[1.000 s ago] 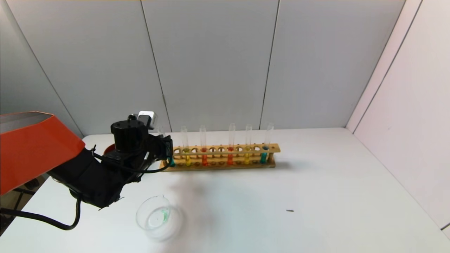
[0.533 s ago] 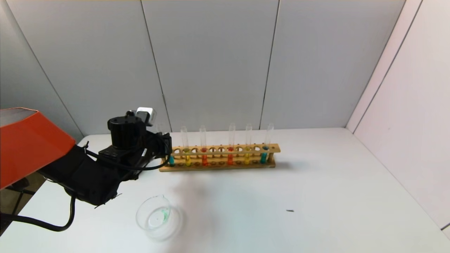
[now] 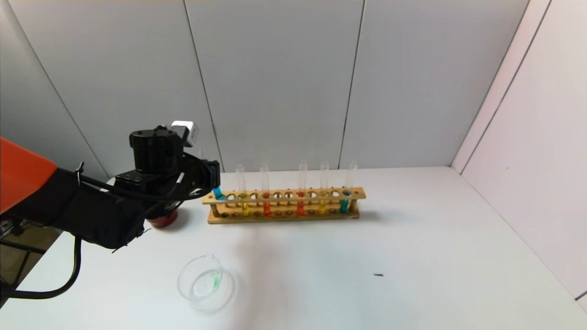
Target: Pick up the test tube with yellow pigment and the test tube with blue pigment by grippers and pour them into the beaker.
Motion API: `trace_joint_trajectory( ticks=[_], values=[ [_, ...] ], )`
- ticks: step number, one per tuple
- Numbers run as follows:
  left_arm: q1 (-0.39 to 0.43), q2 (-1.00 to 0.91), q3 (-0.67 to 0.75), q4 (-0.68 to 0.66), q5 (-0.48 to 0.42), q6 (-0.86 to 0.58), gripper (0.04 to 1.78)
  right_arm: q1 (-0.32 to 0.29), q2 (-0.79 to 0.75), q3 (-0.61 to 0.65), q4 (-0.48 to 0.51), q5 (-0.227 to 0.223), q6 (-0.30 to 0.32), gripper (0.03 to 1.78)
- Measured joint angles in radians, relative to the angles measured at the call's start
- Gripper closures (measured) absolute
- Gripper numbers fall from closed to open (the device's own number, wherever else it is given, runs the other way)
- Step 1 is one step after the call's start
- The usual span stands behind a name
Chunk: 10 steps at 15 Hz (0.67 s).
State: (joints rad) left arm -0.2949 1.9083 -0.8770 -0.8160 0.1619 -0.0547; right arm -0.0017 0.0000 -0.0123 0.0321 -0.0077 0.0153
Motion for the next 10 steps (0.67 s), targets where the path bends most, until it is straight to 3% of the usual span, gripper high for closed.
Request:
trace_joint_trajectory(
  ticks=[10],
  values=[
    [-0.011, -0.035, -0.190, 0.230, 0.001, 0.006, 1.51, 0.000, 0.000, 0.000, 0.000, 0.000, 0.000, 0.11]
  ],
)
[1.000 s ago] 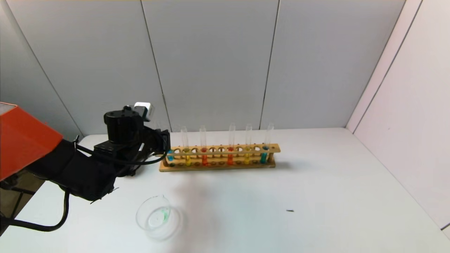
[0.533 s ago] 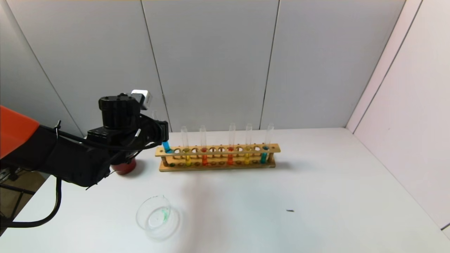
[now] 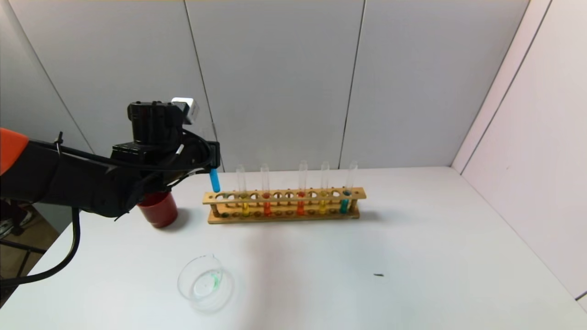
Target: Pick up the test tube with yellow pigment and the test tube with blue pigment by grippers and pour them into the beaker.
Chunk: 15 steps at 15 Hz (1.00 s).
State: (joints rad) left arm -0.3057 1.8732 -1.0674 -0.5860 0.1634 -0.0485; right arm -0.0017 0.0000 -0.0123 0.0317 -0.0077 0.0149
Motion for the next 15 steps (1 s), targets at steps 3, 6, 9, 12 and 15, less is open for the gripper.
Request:
trace_joint_trajectory(
  ticks=[3, 6, 9, 12, 15],
  values=[
    [-0.015, -0.047, -0.044, 0.075, 0.002, 0.001, 1.51, 0.000, 0.000, 0.000, 0.000, 0.000, 0.000, 0.11],
    [-0.044, -0.135, -0.056, 0.199, 0.010, 0.003, 1.51, 0.000, 0.000, 0.000, 0.000, 0.000, 0.000, 0.11],
    [-0.054, -0.258, -0.045, 0.343, 0.012, 0.007, 1.51, 0.000, 0.000, 0.000, 0.000, 0.000, 0.000, 0.11],
    [-0.056, -0.403, 0.014, 0.440, 0.010, 0.016, 1.51, 0.000, 0.000, 0.000, 0.000, 0.000, 0.000, 0.11],
    [-0.056, -0.524, 0.114, 0.486, 0.011, 0.045, 1.51, 0.000, 0.000, 0.000, 0.000, 0.000, 0.000, 0.11]
  ],
)
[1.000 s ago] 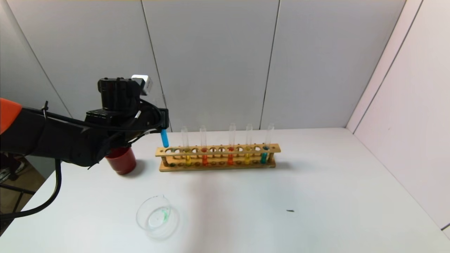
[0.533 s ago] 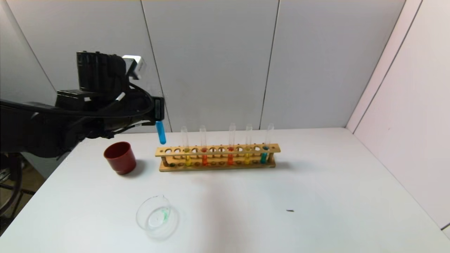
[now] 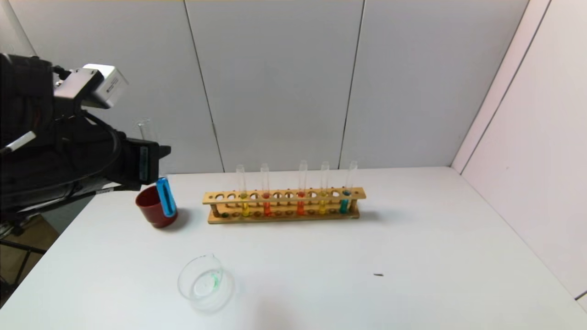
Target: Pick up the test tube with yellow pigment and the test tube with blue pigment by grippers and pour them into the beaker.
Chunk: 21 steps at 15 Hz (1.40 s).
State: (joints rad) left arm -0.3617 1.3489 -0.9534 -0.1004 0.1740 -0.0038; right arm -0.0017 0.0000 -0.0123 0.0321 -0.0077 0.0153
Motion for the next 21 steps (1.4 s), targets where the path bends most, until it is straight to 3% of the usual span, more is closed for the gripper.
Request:
trace_joint_trajectory(
  ticks=[7, 12, 16, 19, 21],
  values=[
    [0.054, -0.149, 0.165, 0.048, 0.001, 0.105, 1.51, 0.000, 0.000, 0.000, 0.000, 0.000, 0.000, 0.11],
    [0.158, -0.152, 0.237, 0.169, 0.006, 0.356, 1.51, 0.000, 0.000, 0.000, 0.000, 0.000, 0.000, 0.11],
    [0.168, -0.119, 0.253, 0.264, 0.079, 0.473, 1.51, 0.000, 0.000, 0.000, 0.000, 0.000, 0.000, 0.11],
    [0.141, -0.090, 0.261, 0.282, 0.182, 0.533, 1.51, 0.000, 0.000, 0.000, 0.000, 0.000, 0.000, 0.11],
    [0.111, -0.069, 0.262, 0.293, 0.199, 0.550, 1.51, 0.000, 0.000, 0.000, 0.000, 0.000, 0.000, 0.11]
  ],
)
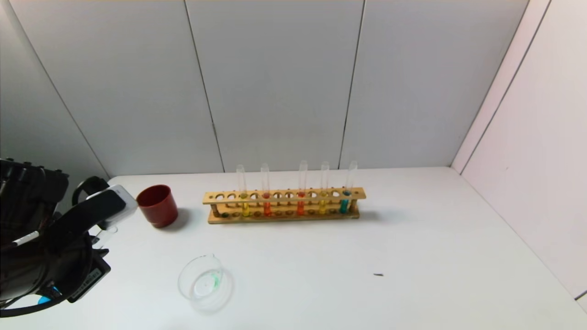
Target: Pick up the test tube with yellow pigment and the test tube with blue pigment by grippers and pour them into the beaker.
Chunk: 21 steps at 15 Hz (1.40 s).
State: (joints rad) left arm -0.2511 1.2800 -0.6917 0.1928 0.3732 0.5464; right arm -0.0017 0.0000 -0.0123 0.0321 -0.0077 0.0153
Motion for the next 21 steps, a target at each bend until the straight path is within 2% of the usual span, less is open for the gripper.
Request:
trace_joint_trajectory(
  ticks=[5, 14, 21],
  values=[
    [-0.097, 0.097, -0.007, 0.038, 0.086, -0.014, 1.51, 0.000, 0.000, 0.000, 0.000, 0.000, 0.000, 0.11],
    [-0.150, 0.322, -0.026, 0.039, 0.091, -0.014, 1.51, 0.000, 0.000, 0.000, 0.000, 0.000, 0.000, 0.11],
    [-0.182, 0.428, -0.054, 0.074, 0.133, -0.009, 1.51, 0.000, 0.000, 0.000, 0.000, 0.000, 0.000, 0.11]
  ],
)
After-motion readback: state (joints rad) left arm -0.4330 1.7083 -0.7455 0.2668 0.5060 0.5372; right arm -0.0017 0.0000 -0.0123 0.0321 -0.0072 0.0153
